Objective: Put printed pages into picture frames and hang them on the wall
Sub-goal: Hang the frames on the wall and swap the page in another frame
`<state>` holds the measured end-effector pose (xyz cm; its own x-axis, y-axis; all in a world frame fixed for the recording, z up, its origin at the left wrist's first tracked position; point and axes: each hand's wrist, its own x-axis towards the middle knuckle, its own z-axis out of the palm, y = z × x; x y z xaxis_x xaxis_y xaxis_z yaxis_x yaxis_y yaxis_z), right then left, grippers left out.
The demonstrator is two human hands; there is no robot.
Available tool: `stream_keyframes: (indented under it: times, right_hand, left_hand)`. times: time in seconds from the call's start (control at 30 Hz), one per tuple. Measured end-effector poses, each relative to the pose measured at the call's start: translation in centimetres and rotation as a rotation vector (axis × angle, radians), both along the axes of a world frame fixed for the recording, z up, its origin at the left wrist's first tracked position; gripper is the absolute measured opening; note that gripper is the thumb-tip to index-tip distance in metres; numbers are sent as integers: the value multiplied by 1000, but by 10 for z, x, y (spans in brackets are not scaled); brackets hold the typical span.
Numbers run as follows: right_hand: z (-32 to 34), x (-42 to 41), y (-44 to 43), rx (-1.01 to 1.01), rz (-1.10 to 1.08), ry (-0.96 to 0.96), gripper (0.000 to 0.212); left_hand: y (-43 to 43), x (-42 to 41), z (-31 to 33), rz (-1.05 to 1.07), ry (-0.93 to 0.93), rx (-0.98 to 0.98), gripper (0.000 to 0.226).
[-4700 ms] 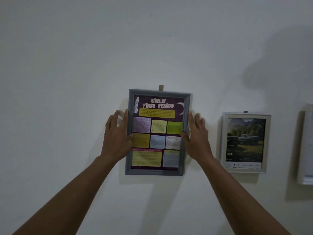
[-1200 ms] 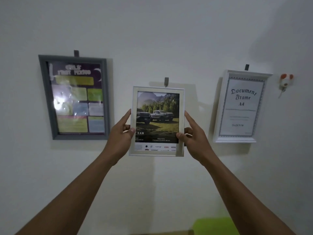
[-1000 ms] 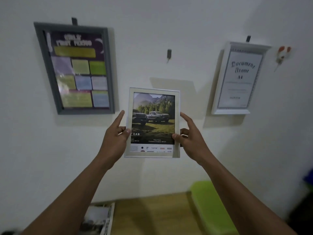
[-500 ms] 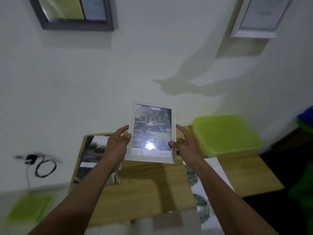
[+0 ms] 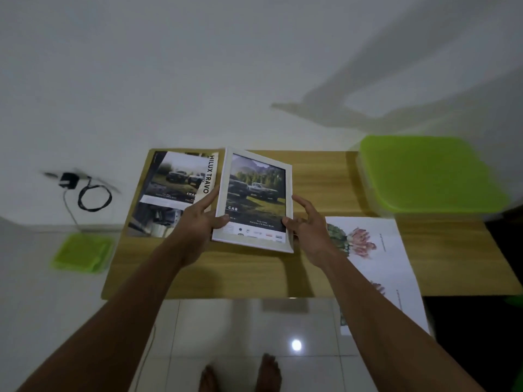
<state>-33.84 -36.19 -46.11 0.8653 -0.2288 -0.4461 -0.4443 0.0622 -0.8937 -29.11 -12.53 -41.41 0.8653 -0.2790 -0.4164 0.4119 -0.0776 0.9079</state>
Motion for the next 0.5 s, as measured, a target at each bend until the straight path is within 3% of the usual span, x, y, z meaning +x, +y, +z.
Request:
stream_keyframes:
  times: [0.1, 0.23, 0.4, 0.5]
  right_hand:
    - [-1, 10, 14, -15, 71, 68, 49]
    - [3, 37, 32, -140, 159, 119, 42]
    - [31, 52, 39, 215, 142, 97, 56]
    - [37, 53, 33, 286, 91, 91, 60]
  left_hand:
    - [3, 2, 0, -7, -139, 131, 73]
    - [-11, 2, 4, -79, -535, 468, 70]
    - [-27, -10, 3, -173, -822, 613, 60]
    - [-41, -19, -2, -232, -904, 660, 53]
